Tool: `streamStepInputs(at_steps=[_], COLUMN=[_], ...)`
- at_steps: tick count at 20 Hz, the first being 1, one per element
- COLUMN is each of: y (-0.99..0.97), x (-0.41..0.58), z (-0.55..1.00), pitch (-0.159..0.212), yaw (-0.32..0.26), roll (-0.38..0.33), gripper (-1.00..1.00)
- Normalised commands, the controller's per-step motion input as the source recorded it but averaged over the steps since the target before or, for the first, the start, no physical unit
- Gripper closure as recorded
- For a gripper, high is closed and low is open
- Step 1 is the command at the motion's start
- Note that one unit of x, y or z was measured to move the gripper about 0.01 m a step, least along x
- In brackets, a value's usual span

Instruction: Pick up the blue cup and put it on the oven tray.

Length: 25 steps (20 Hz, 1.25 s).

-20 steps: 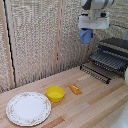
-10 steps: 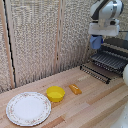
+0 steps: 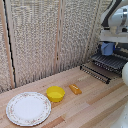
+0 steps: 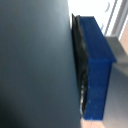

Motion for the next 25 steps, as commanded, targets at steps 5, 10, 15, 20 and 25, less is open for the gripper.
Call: streamStepInputs(at_steps=[5, 10, 15, 20, 25], y=[0.12, 0.01, -0.05, -0.11, 0.07], x=[-0.099, -0.098, 0.045, 0.109, 0.063], z=[-0.43, -0.16, 0.15, 0.75, 0.73], pitch=[0.010, 0.039, 0.030, 0.019, 0.060], yaw=[0.061, -0.009, -0.008, 0.025, 0.021], roll=[-0.087, -0.043, -0.016, -0.026, -0.016], gripper=[1.00, -1.00, -1.00, -1.00, -1.00])
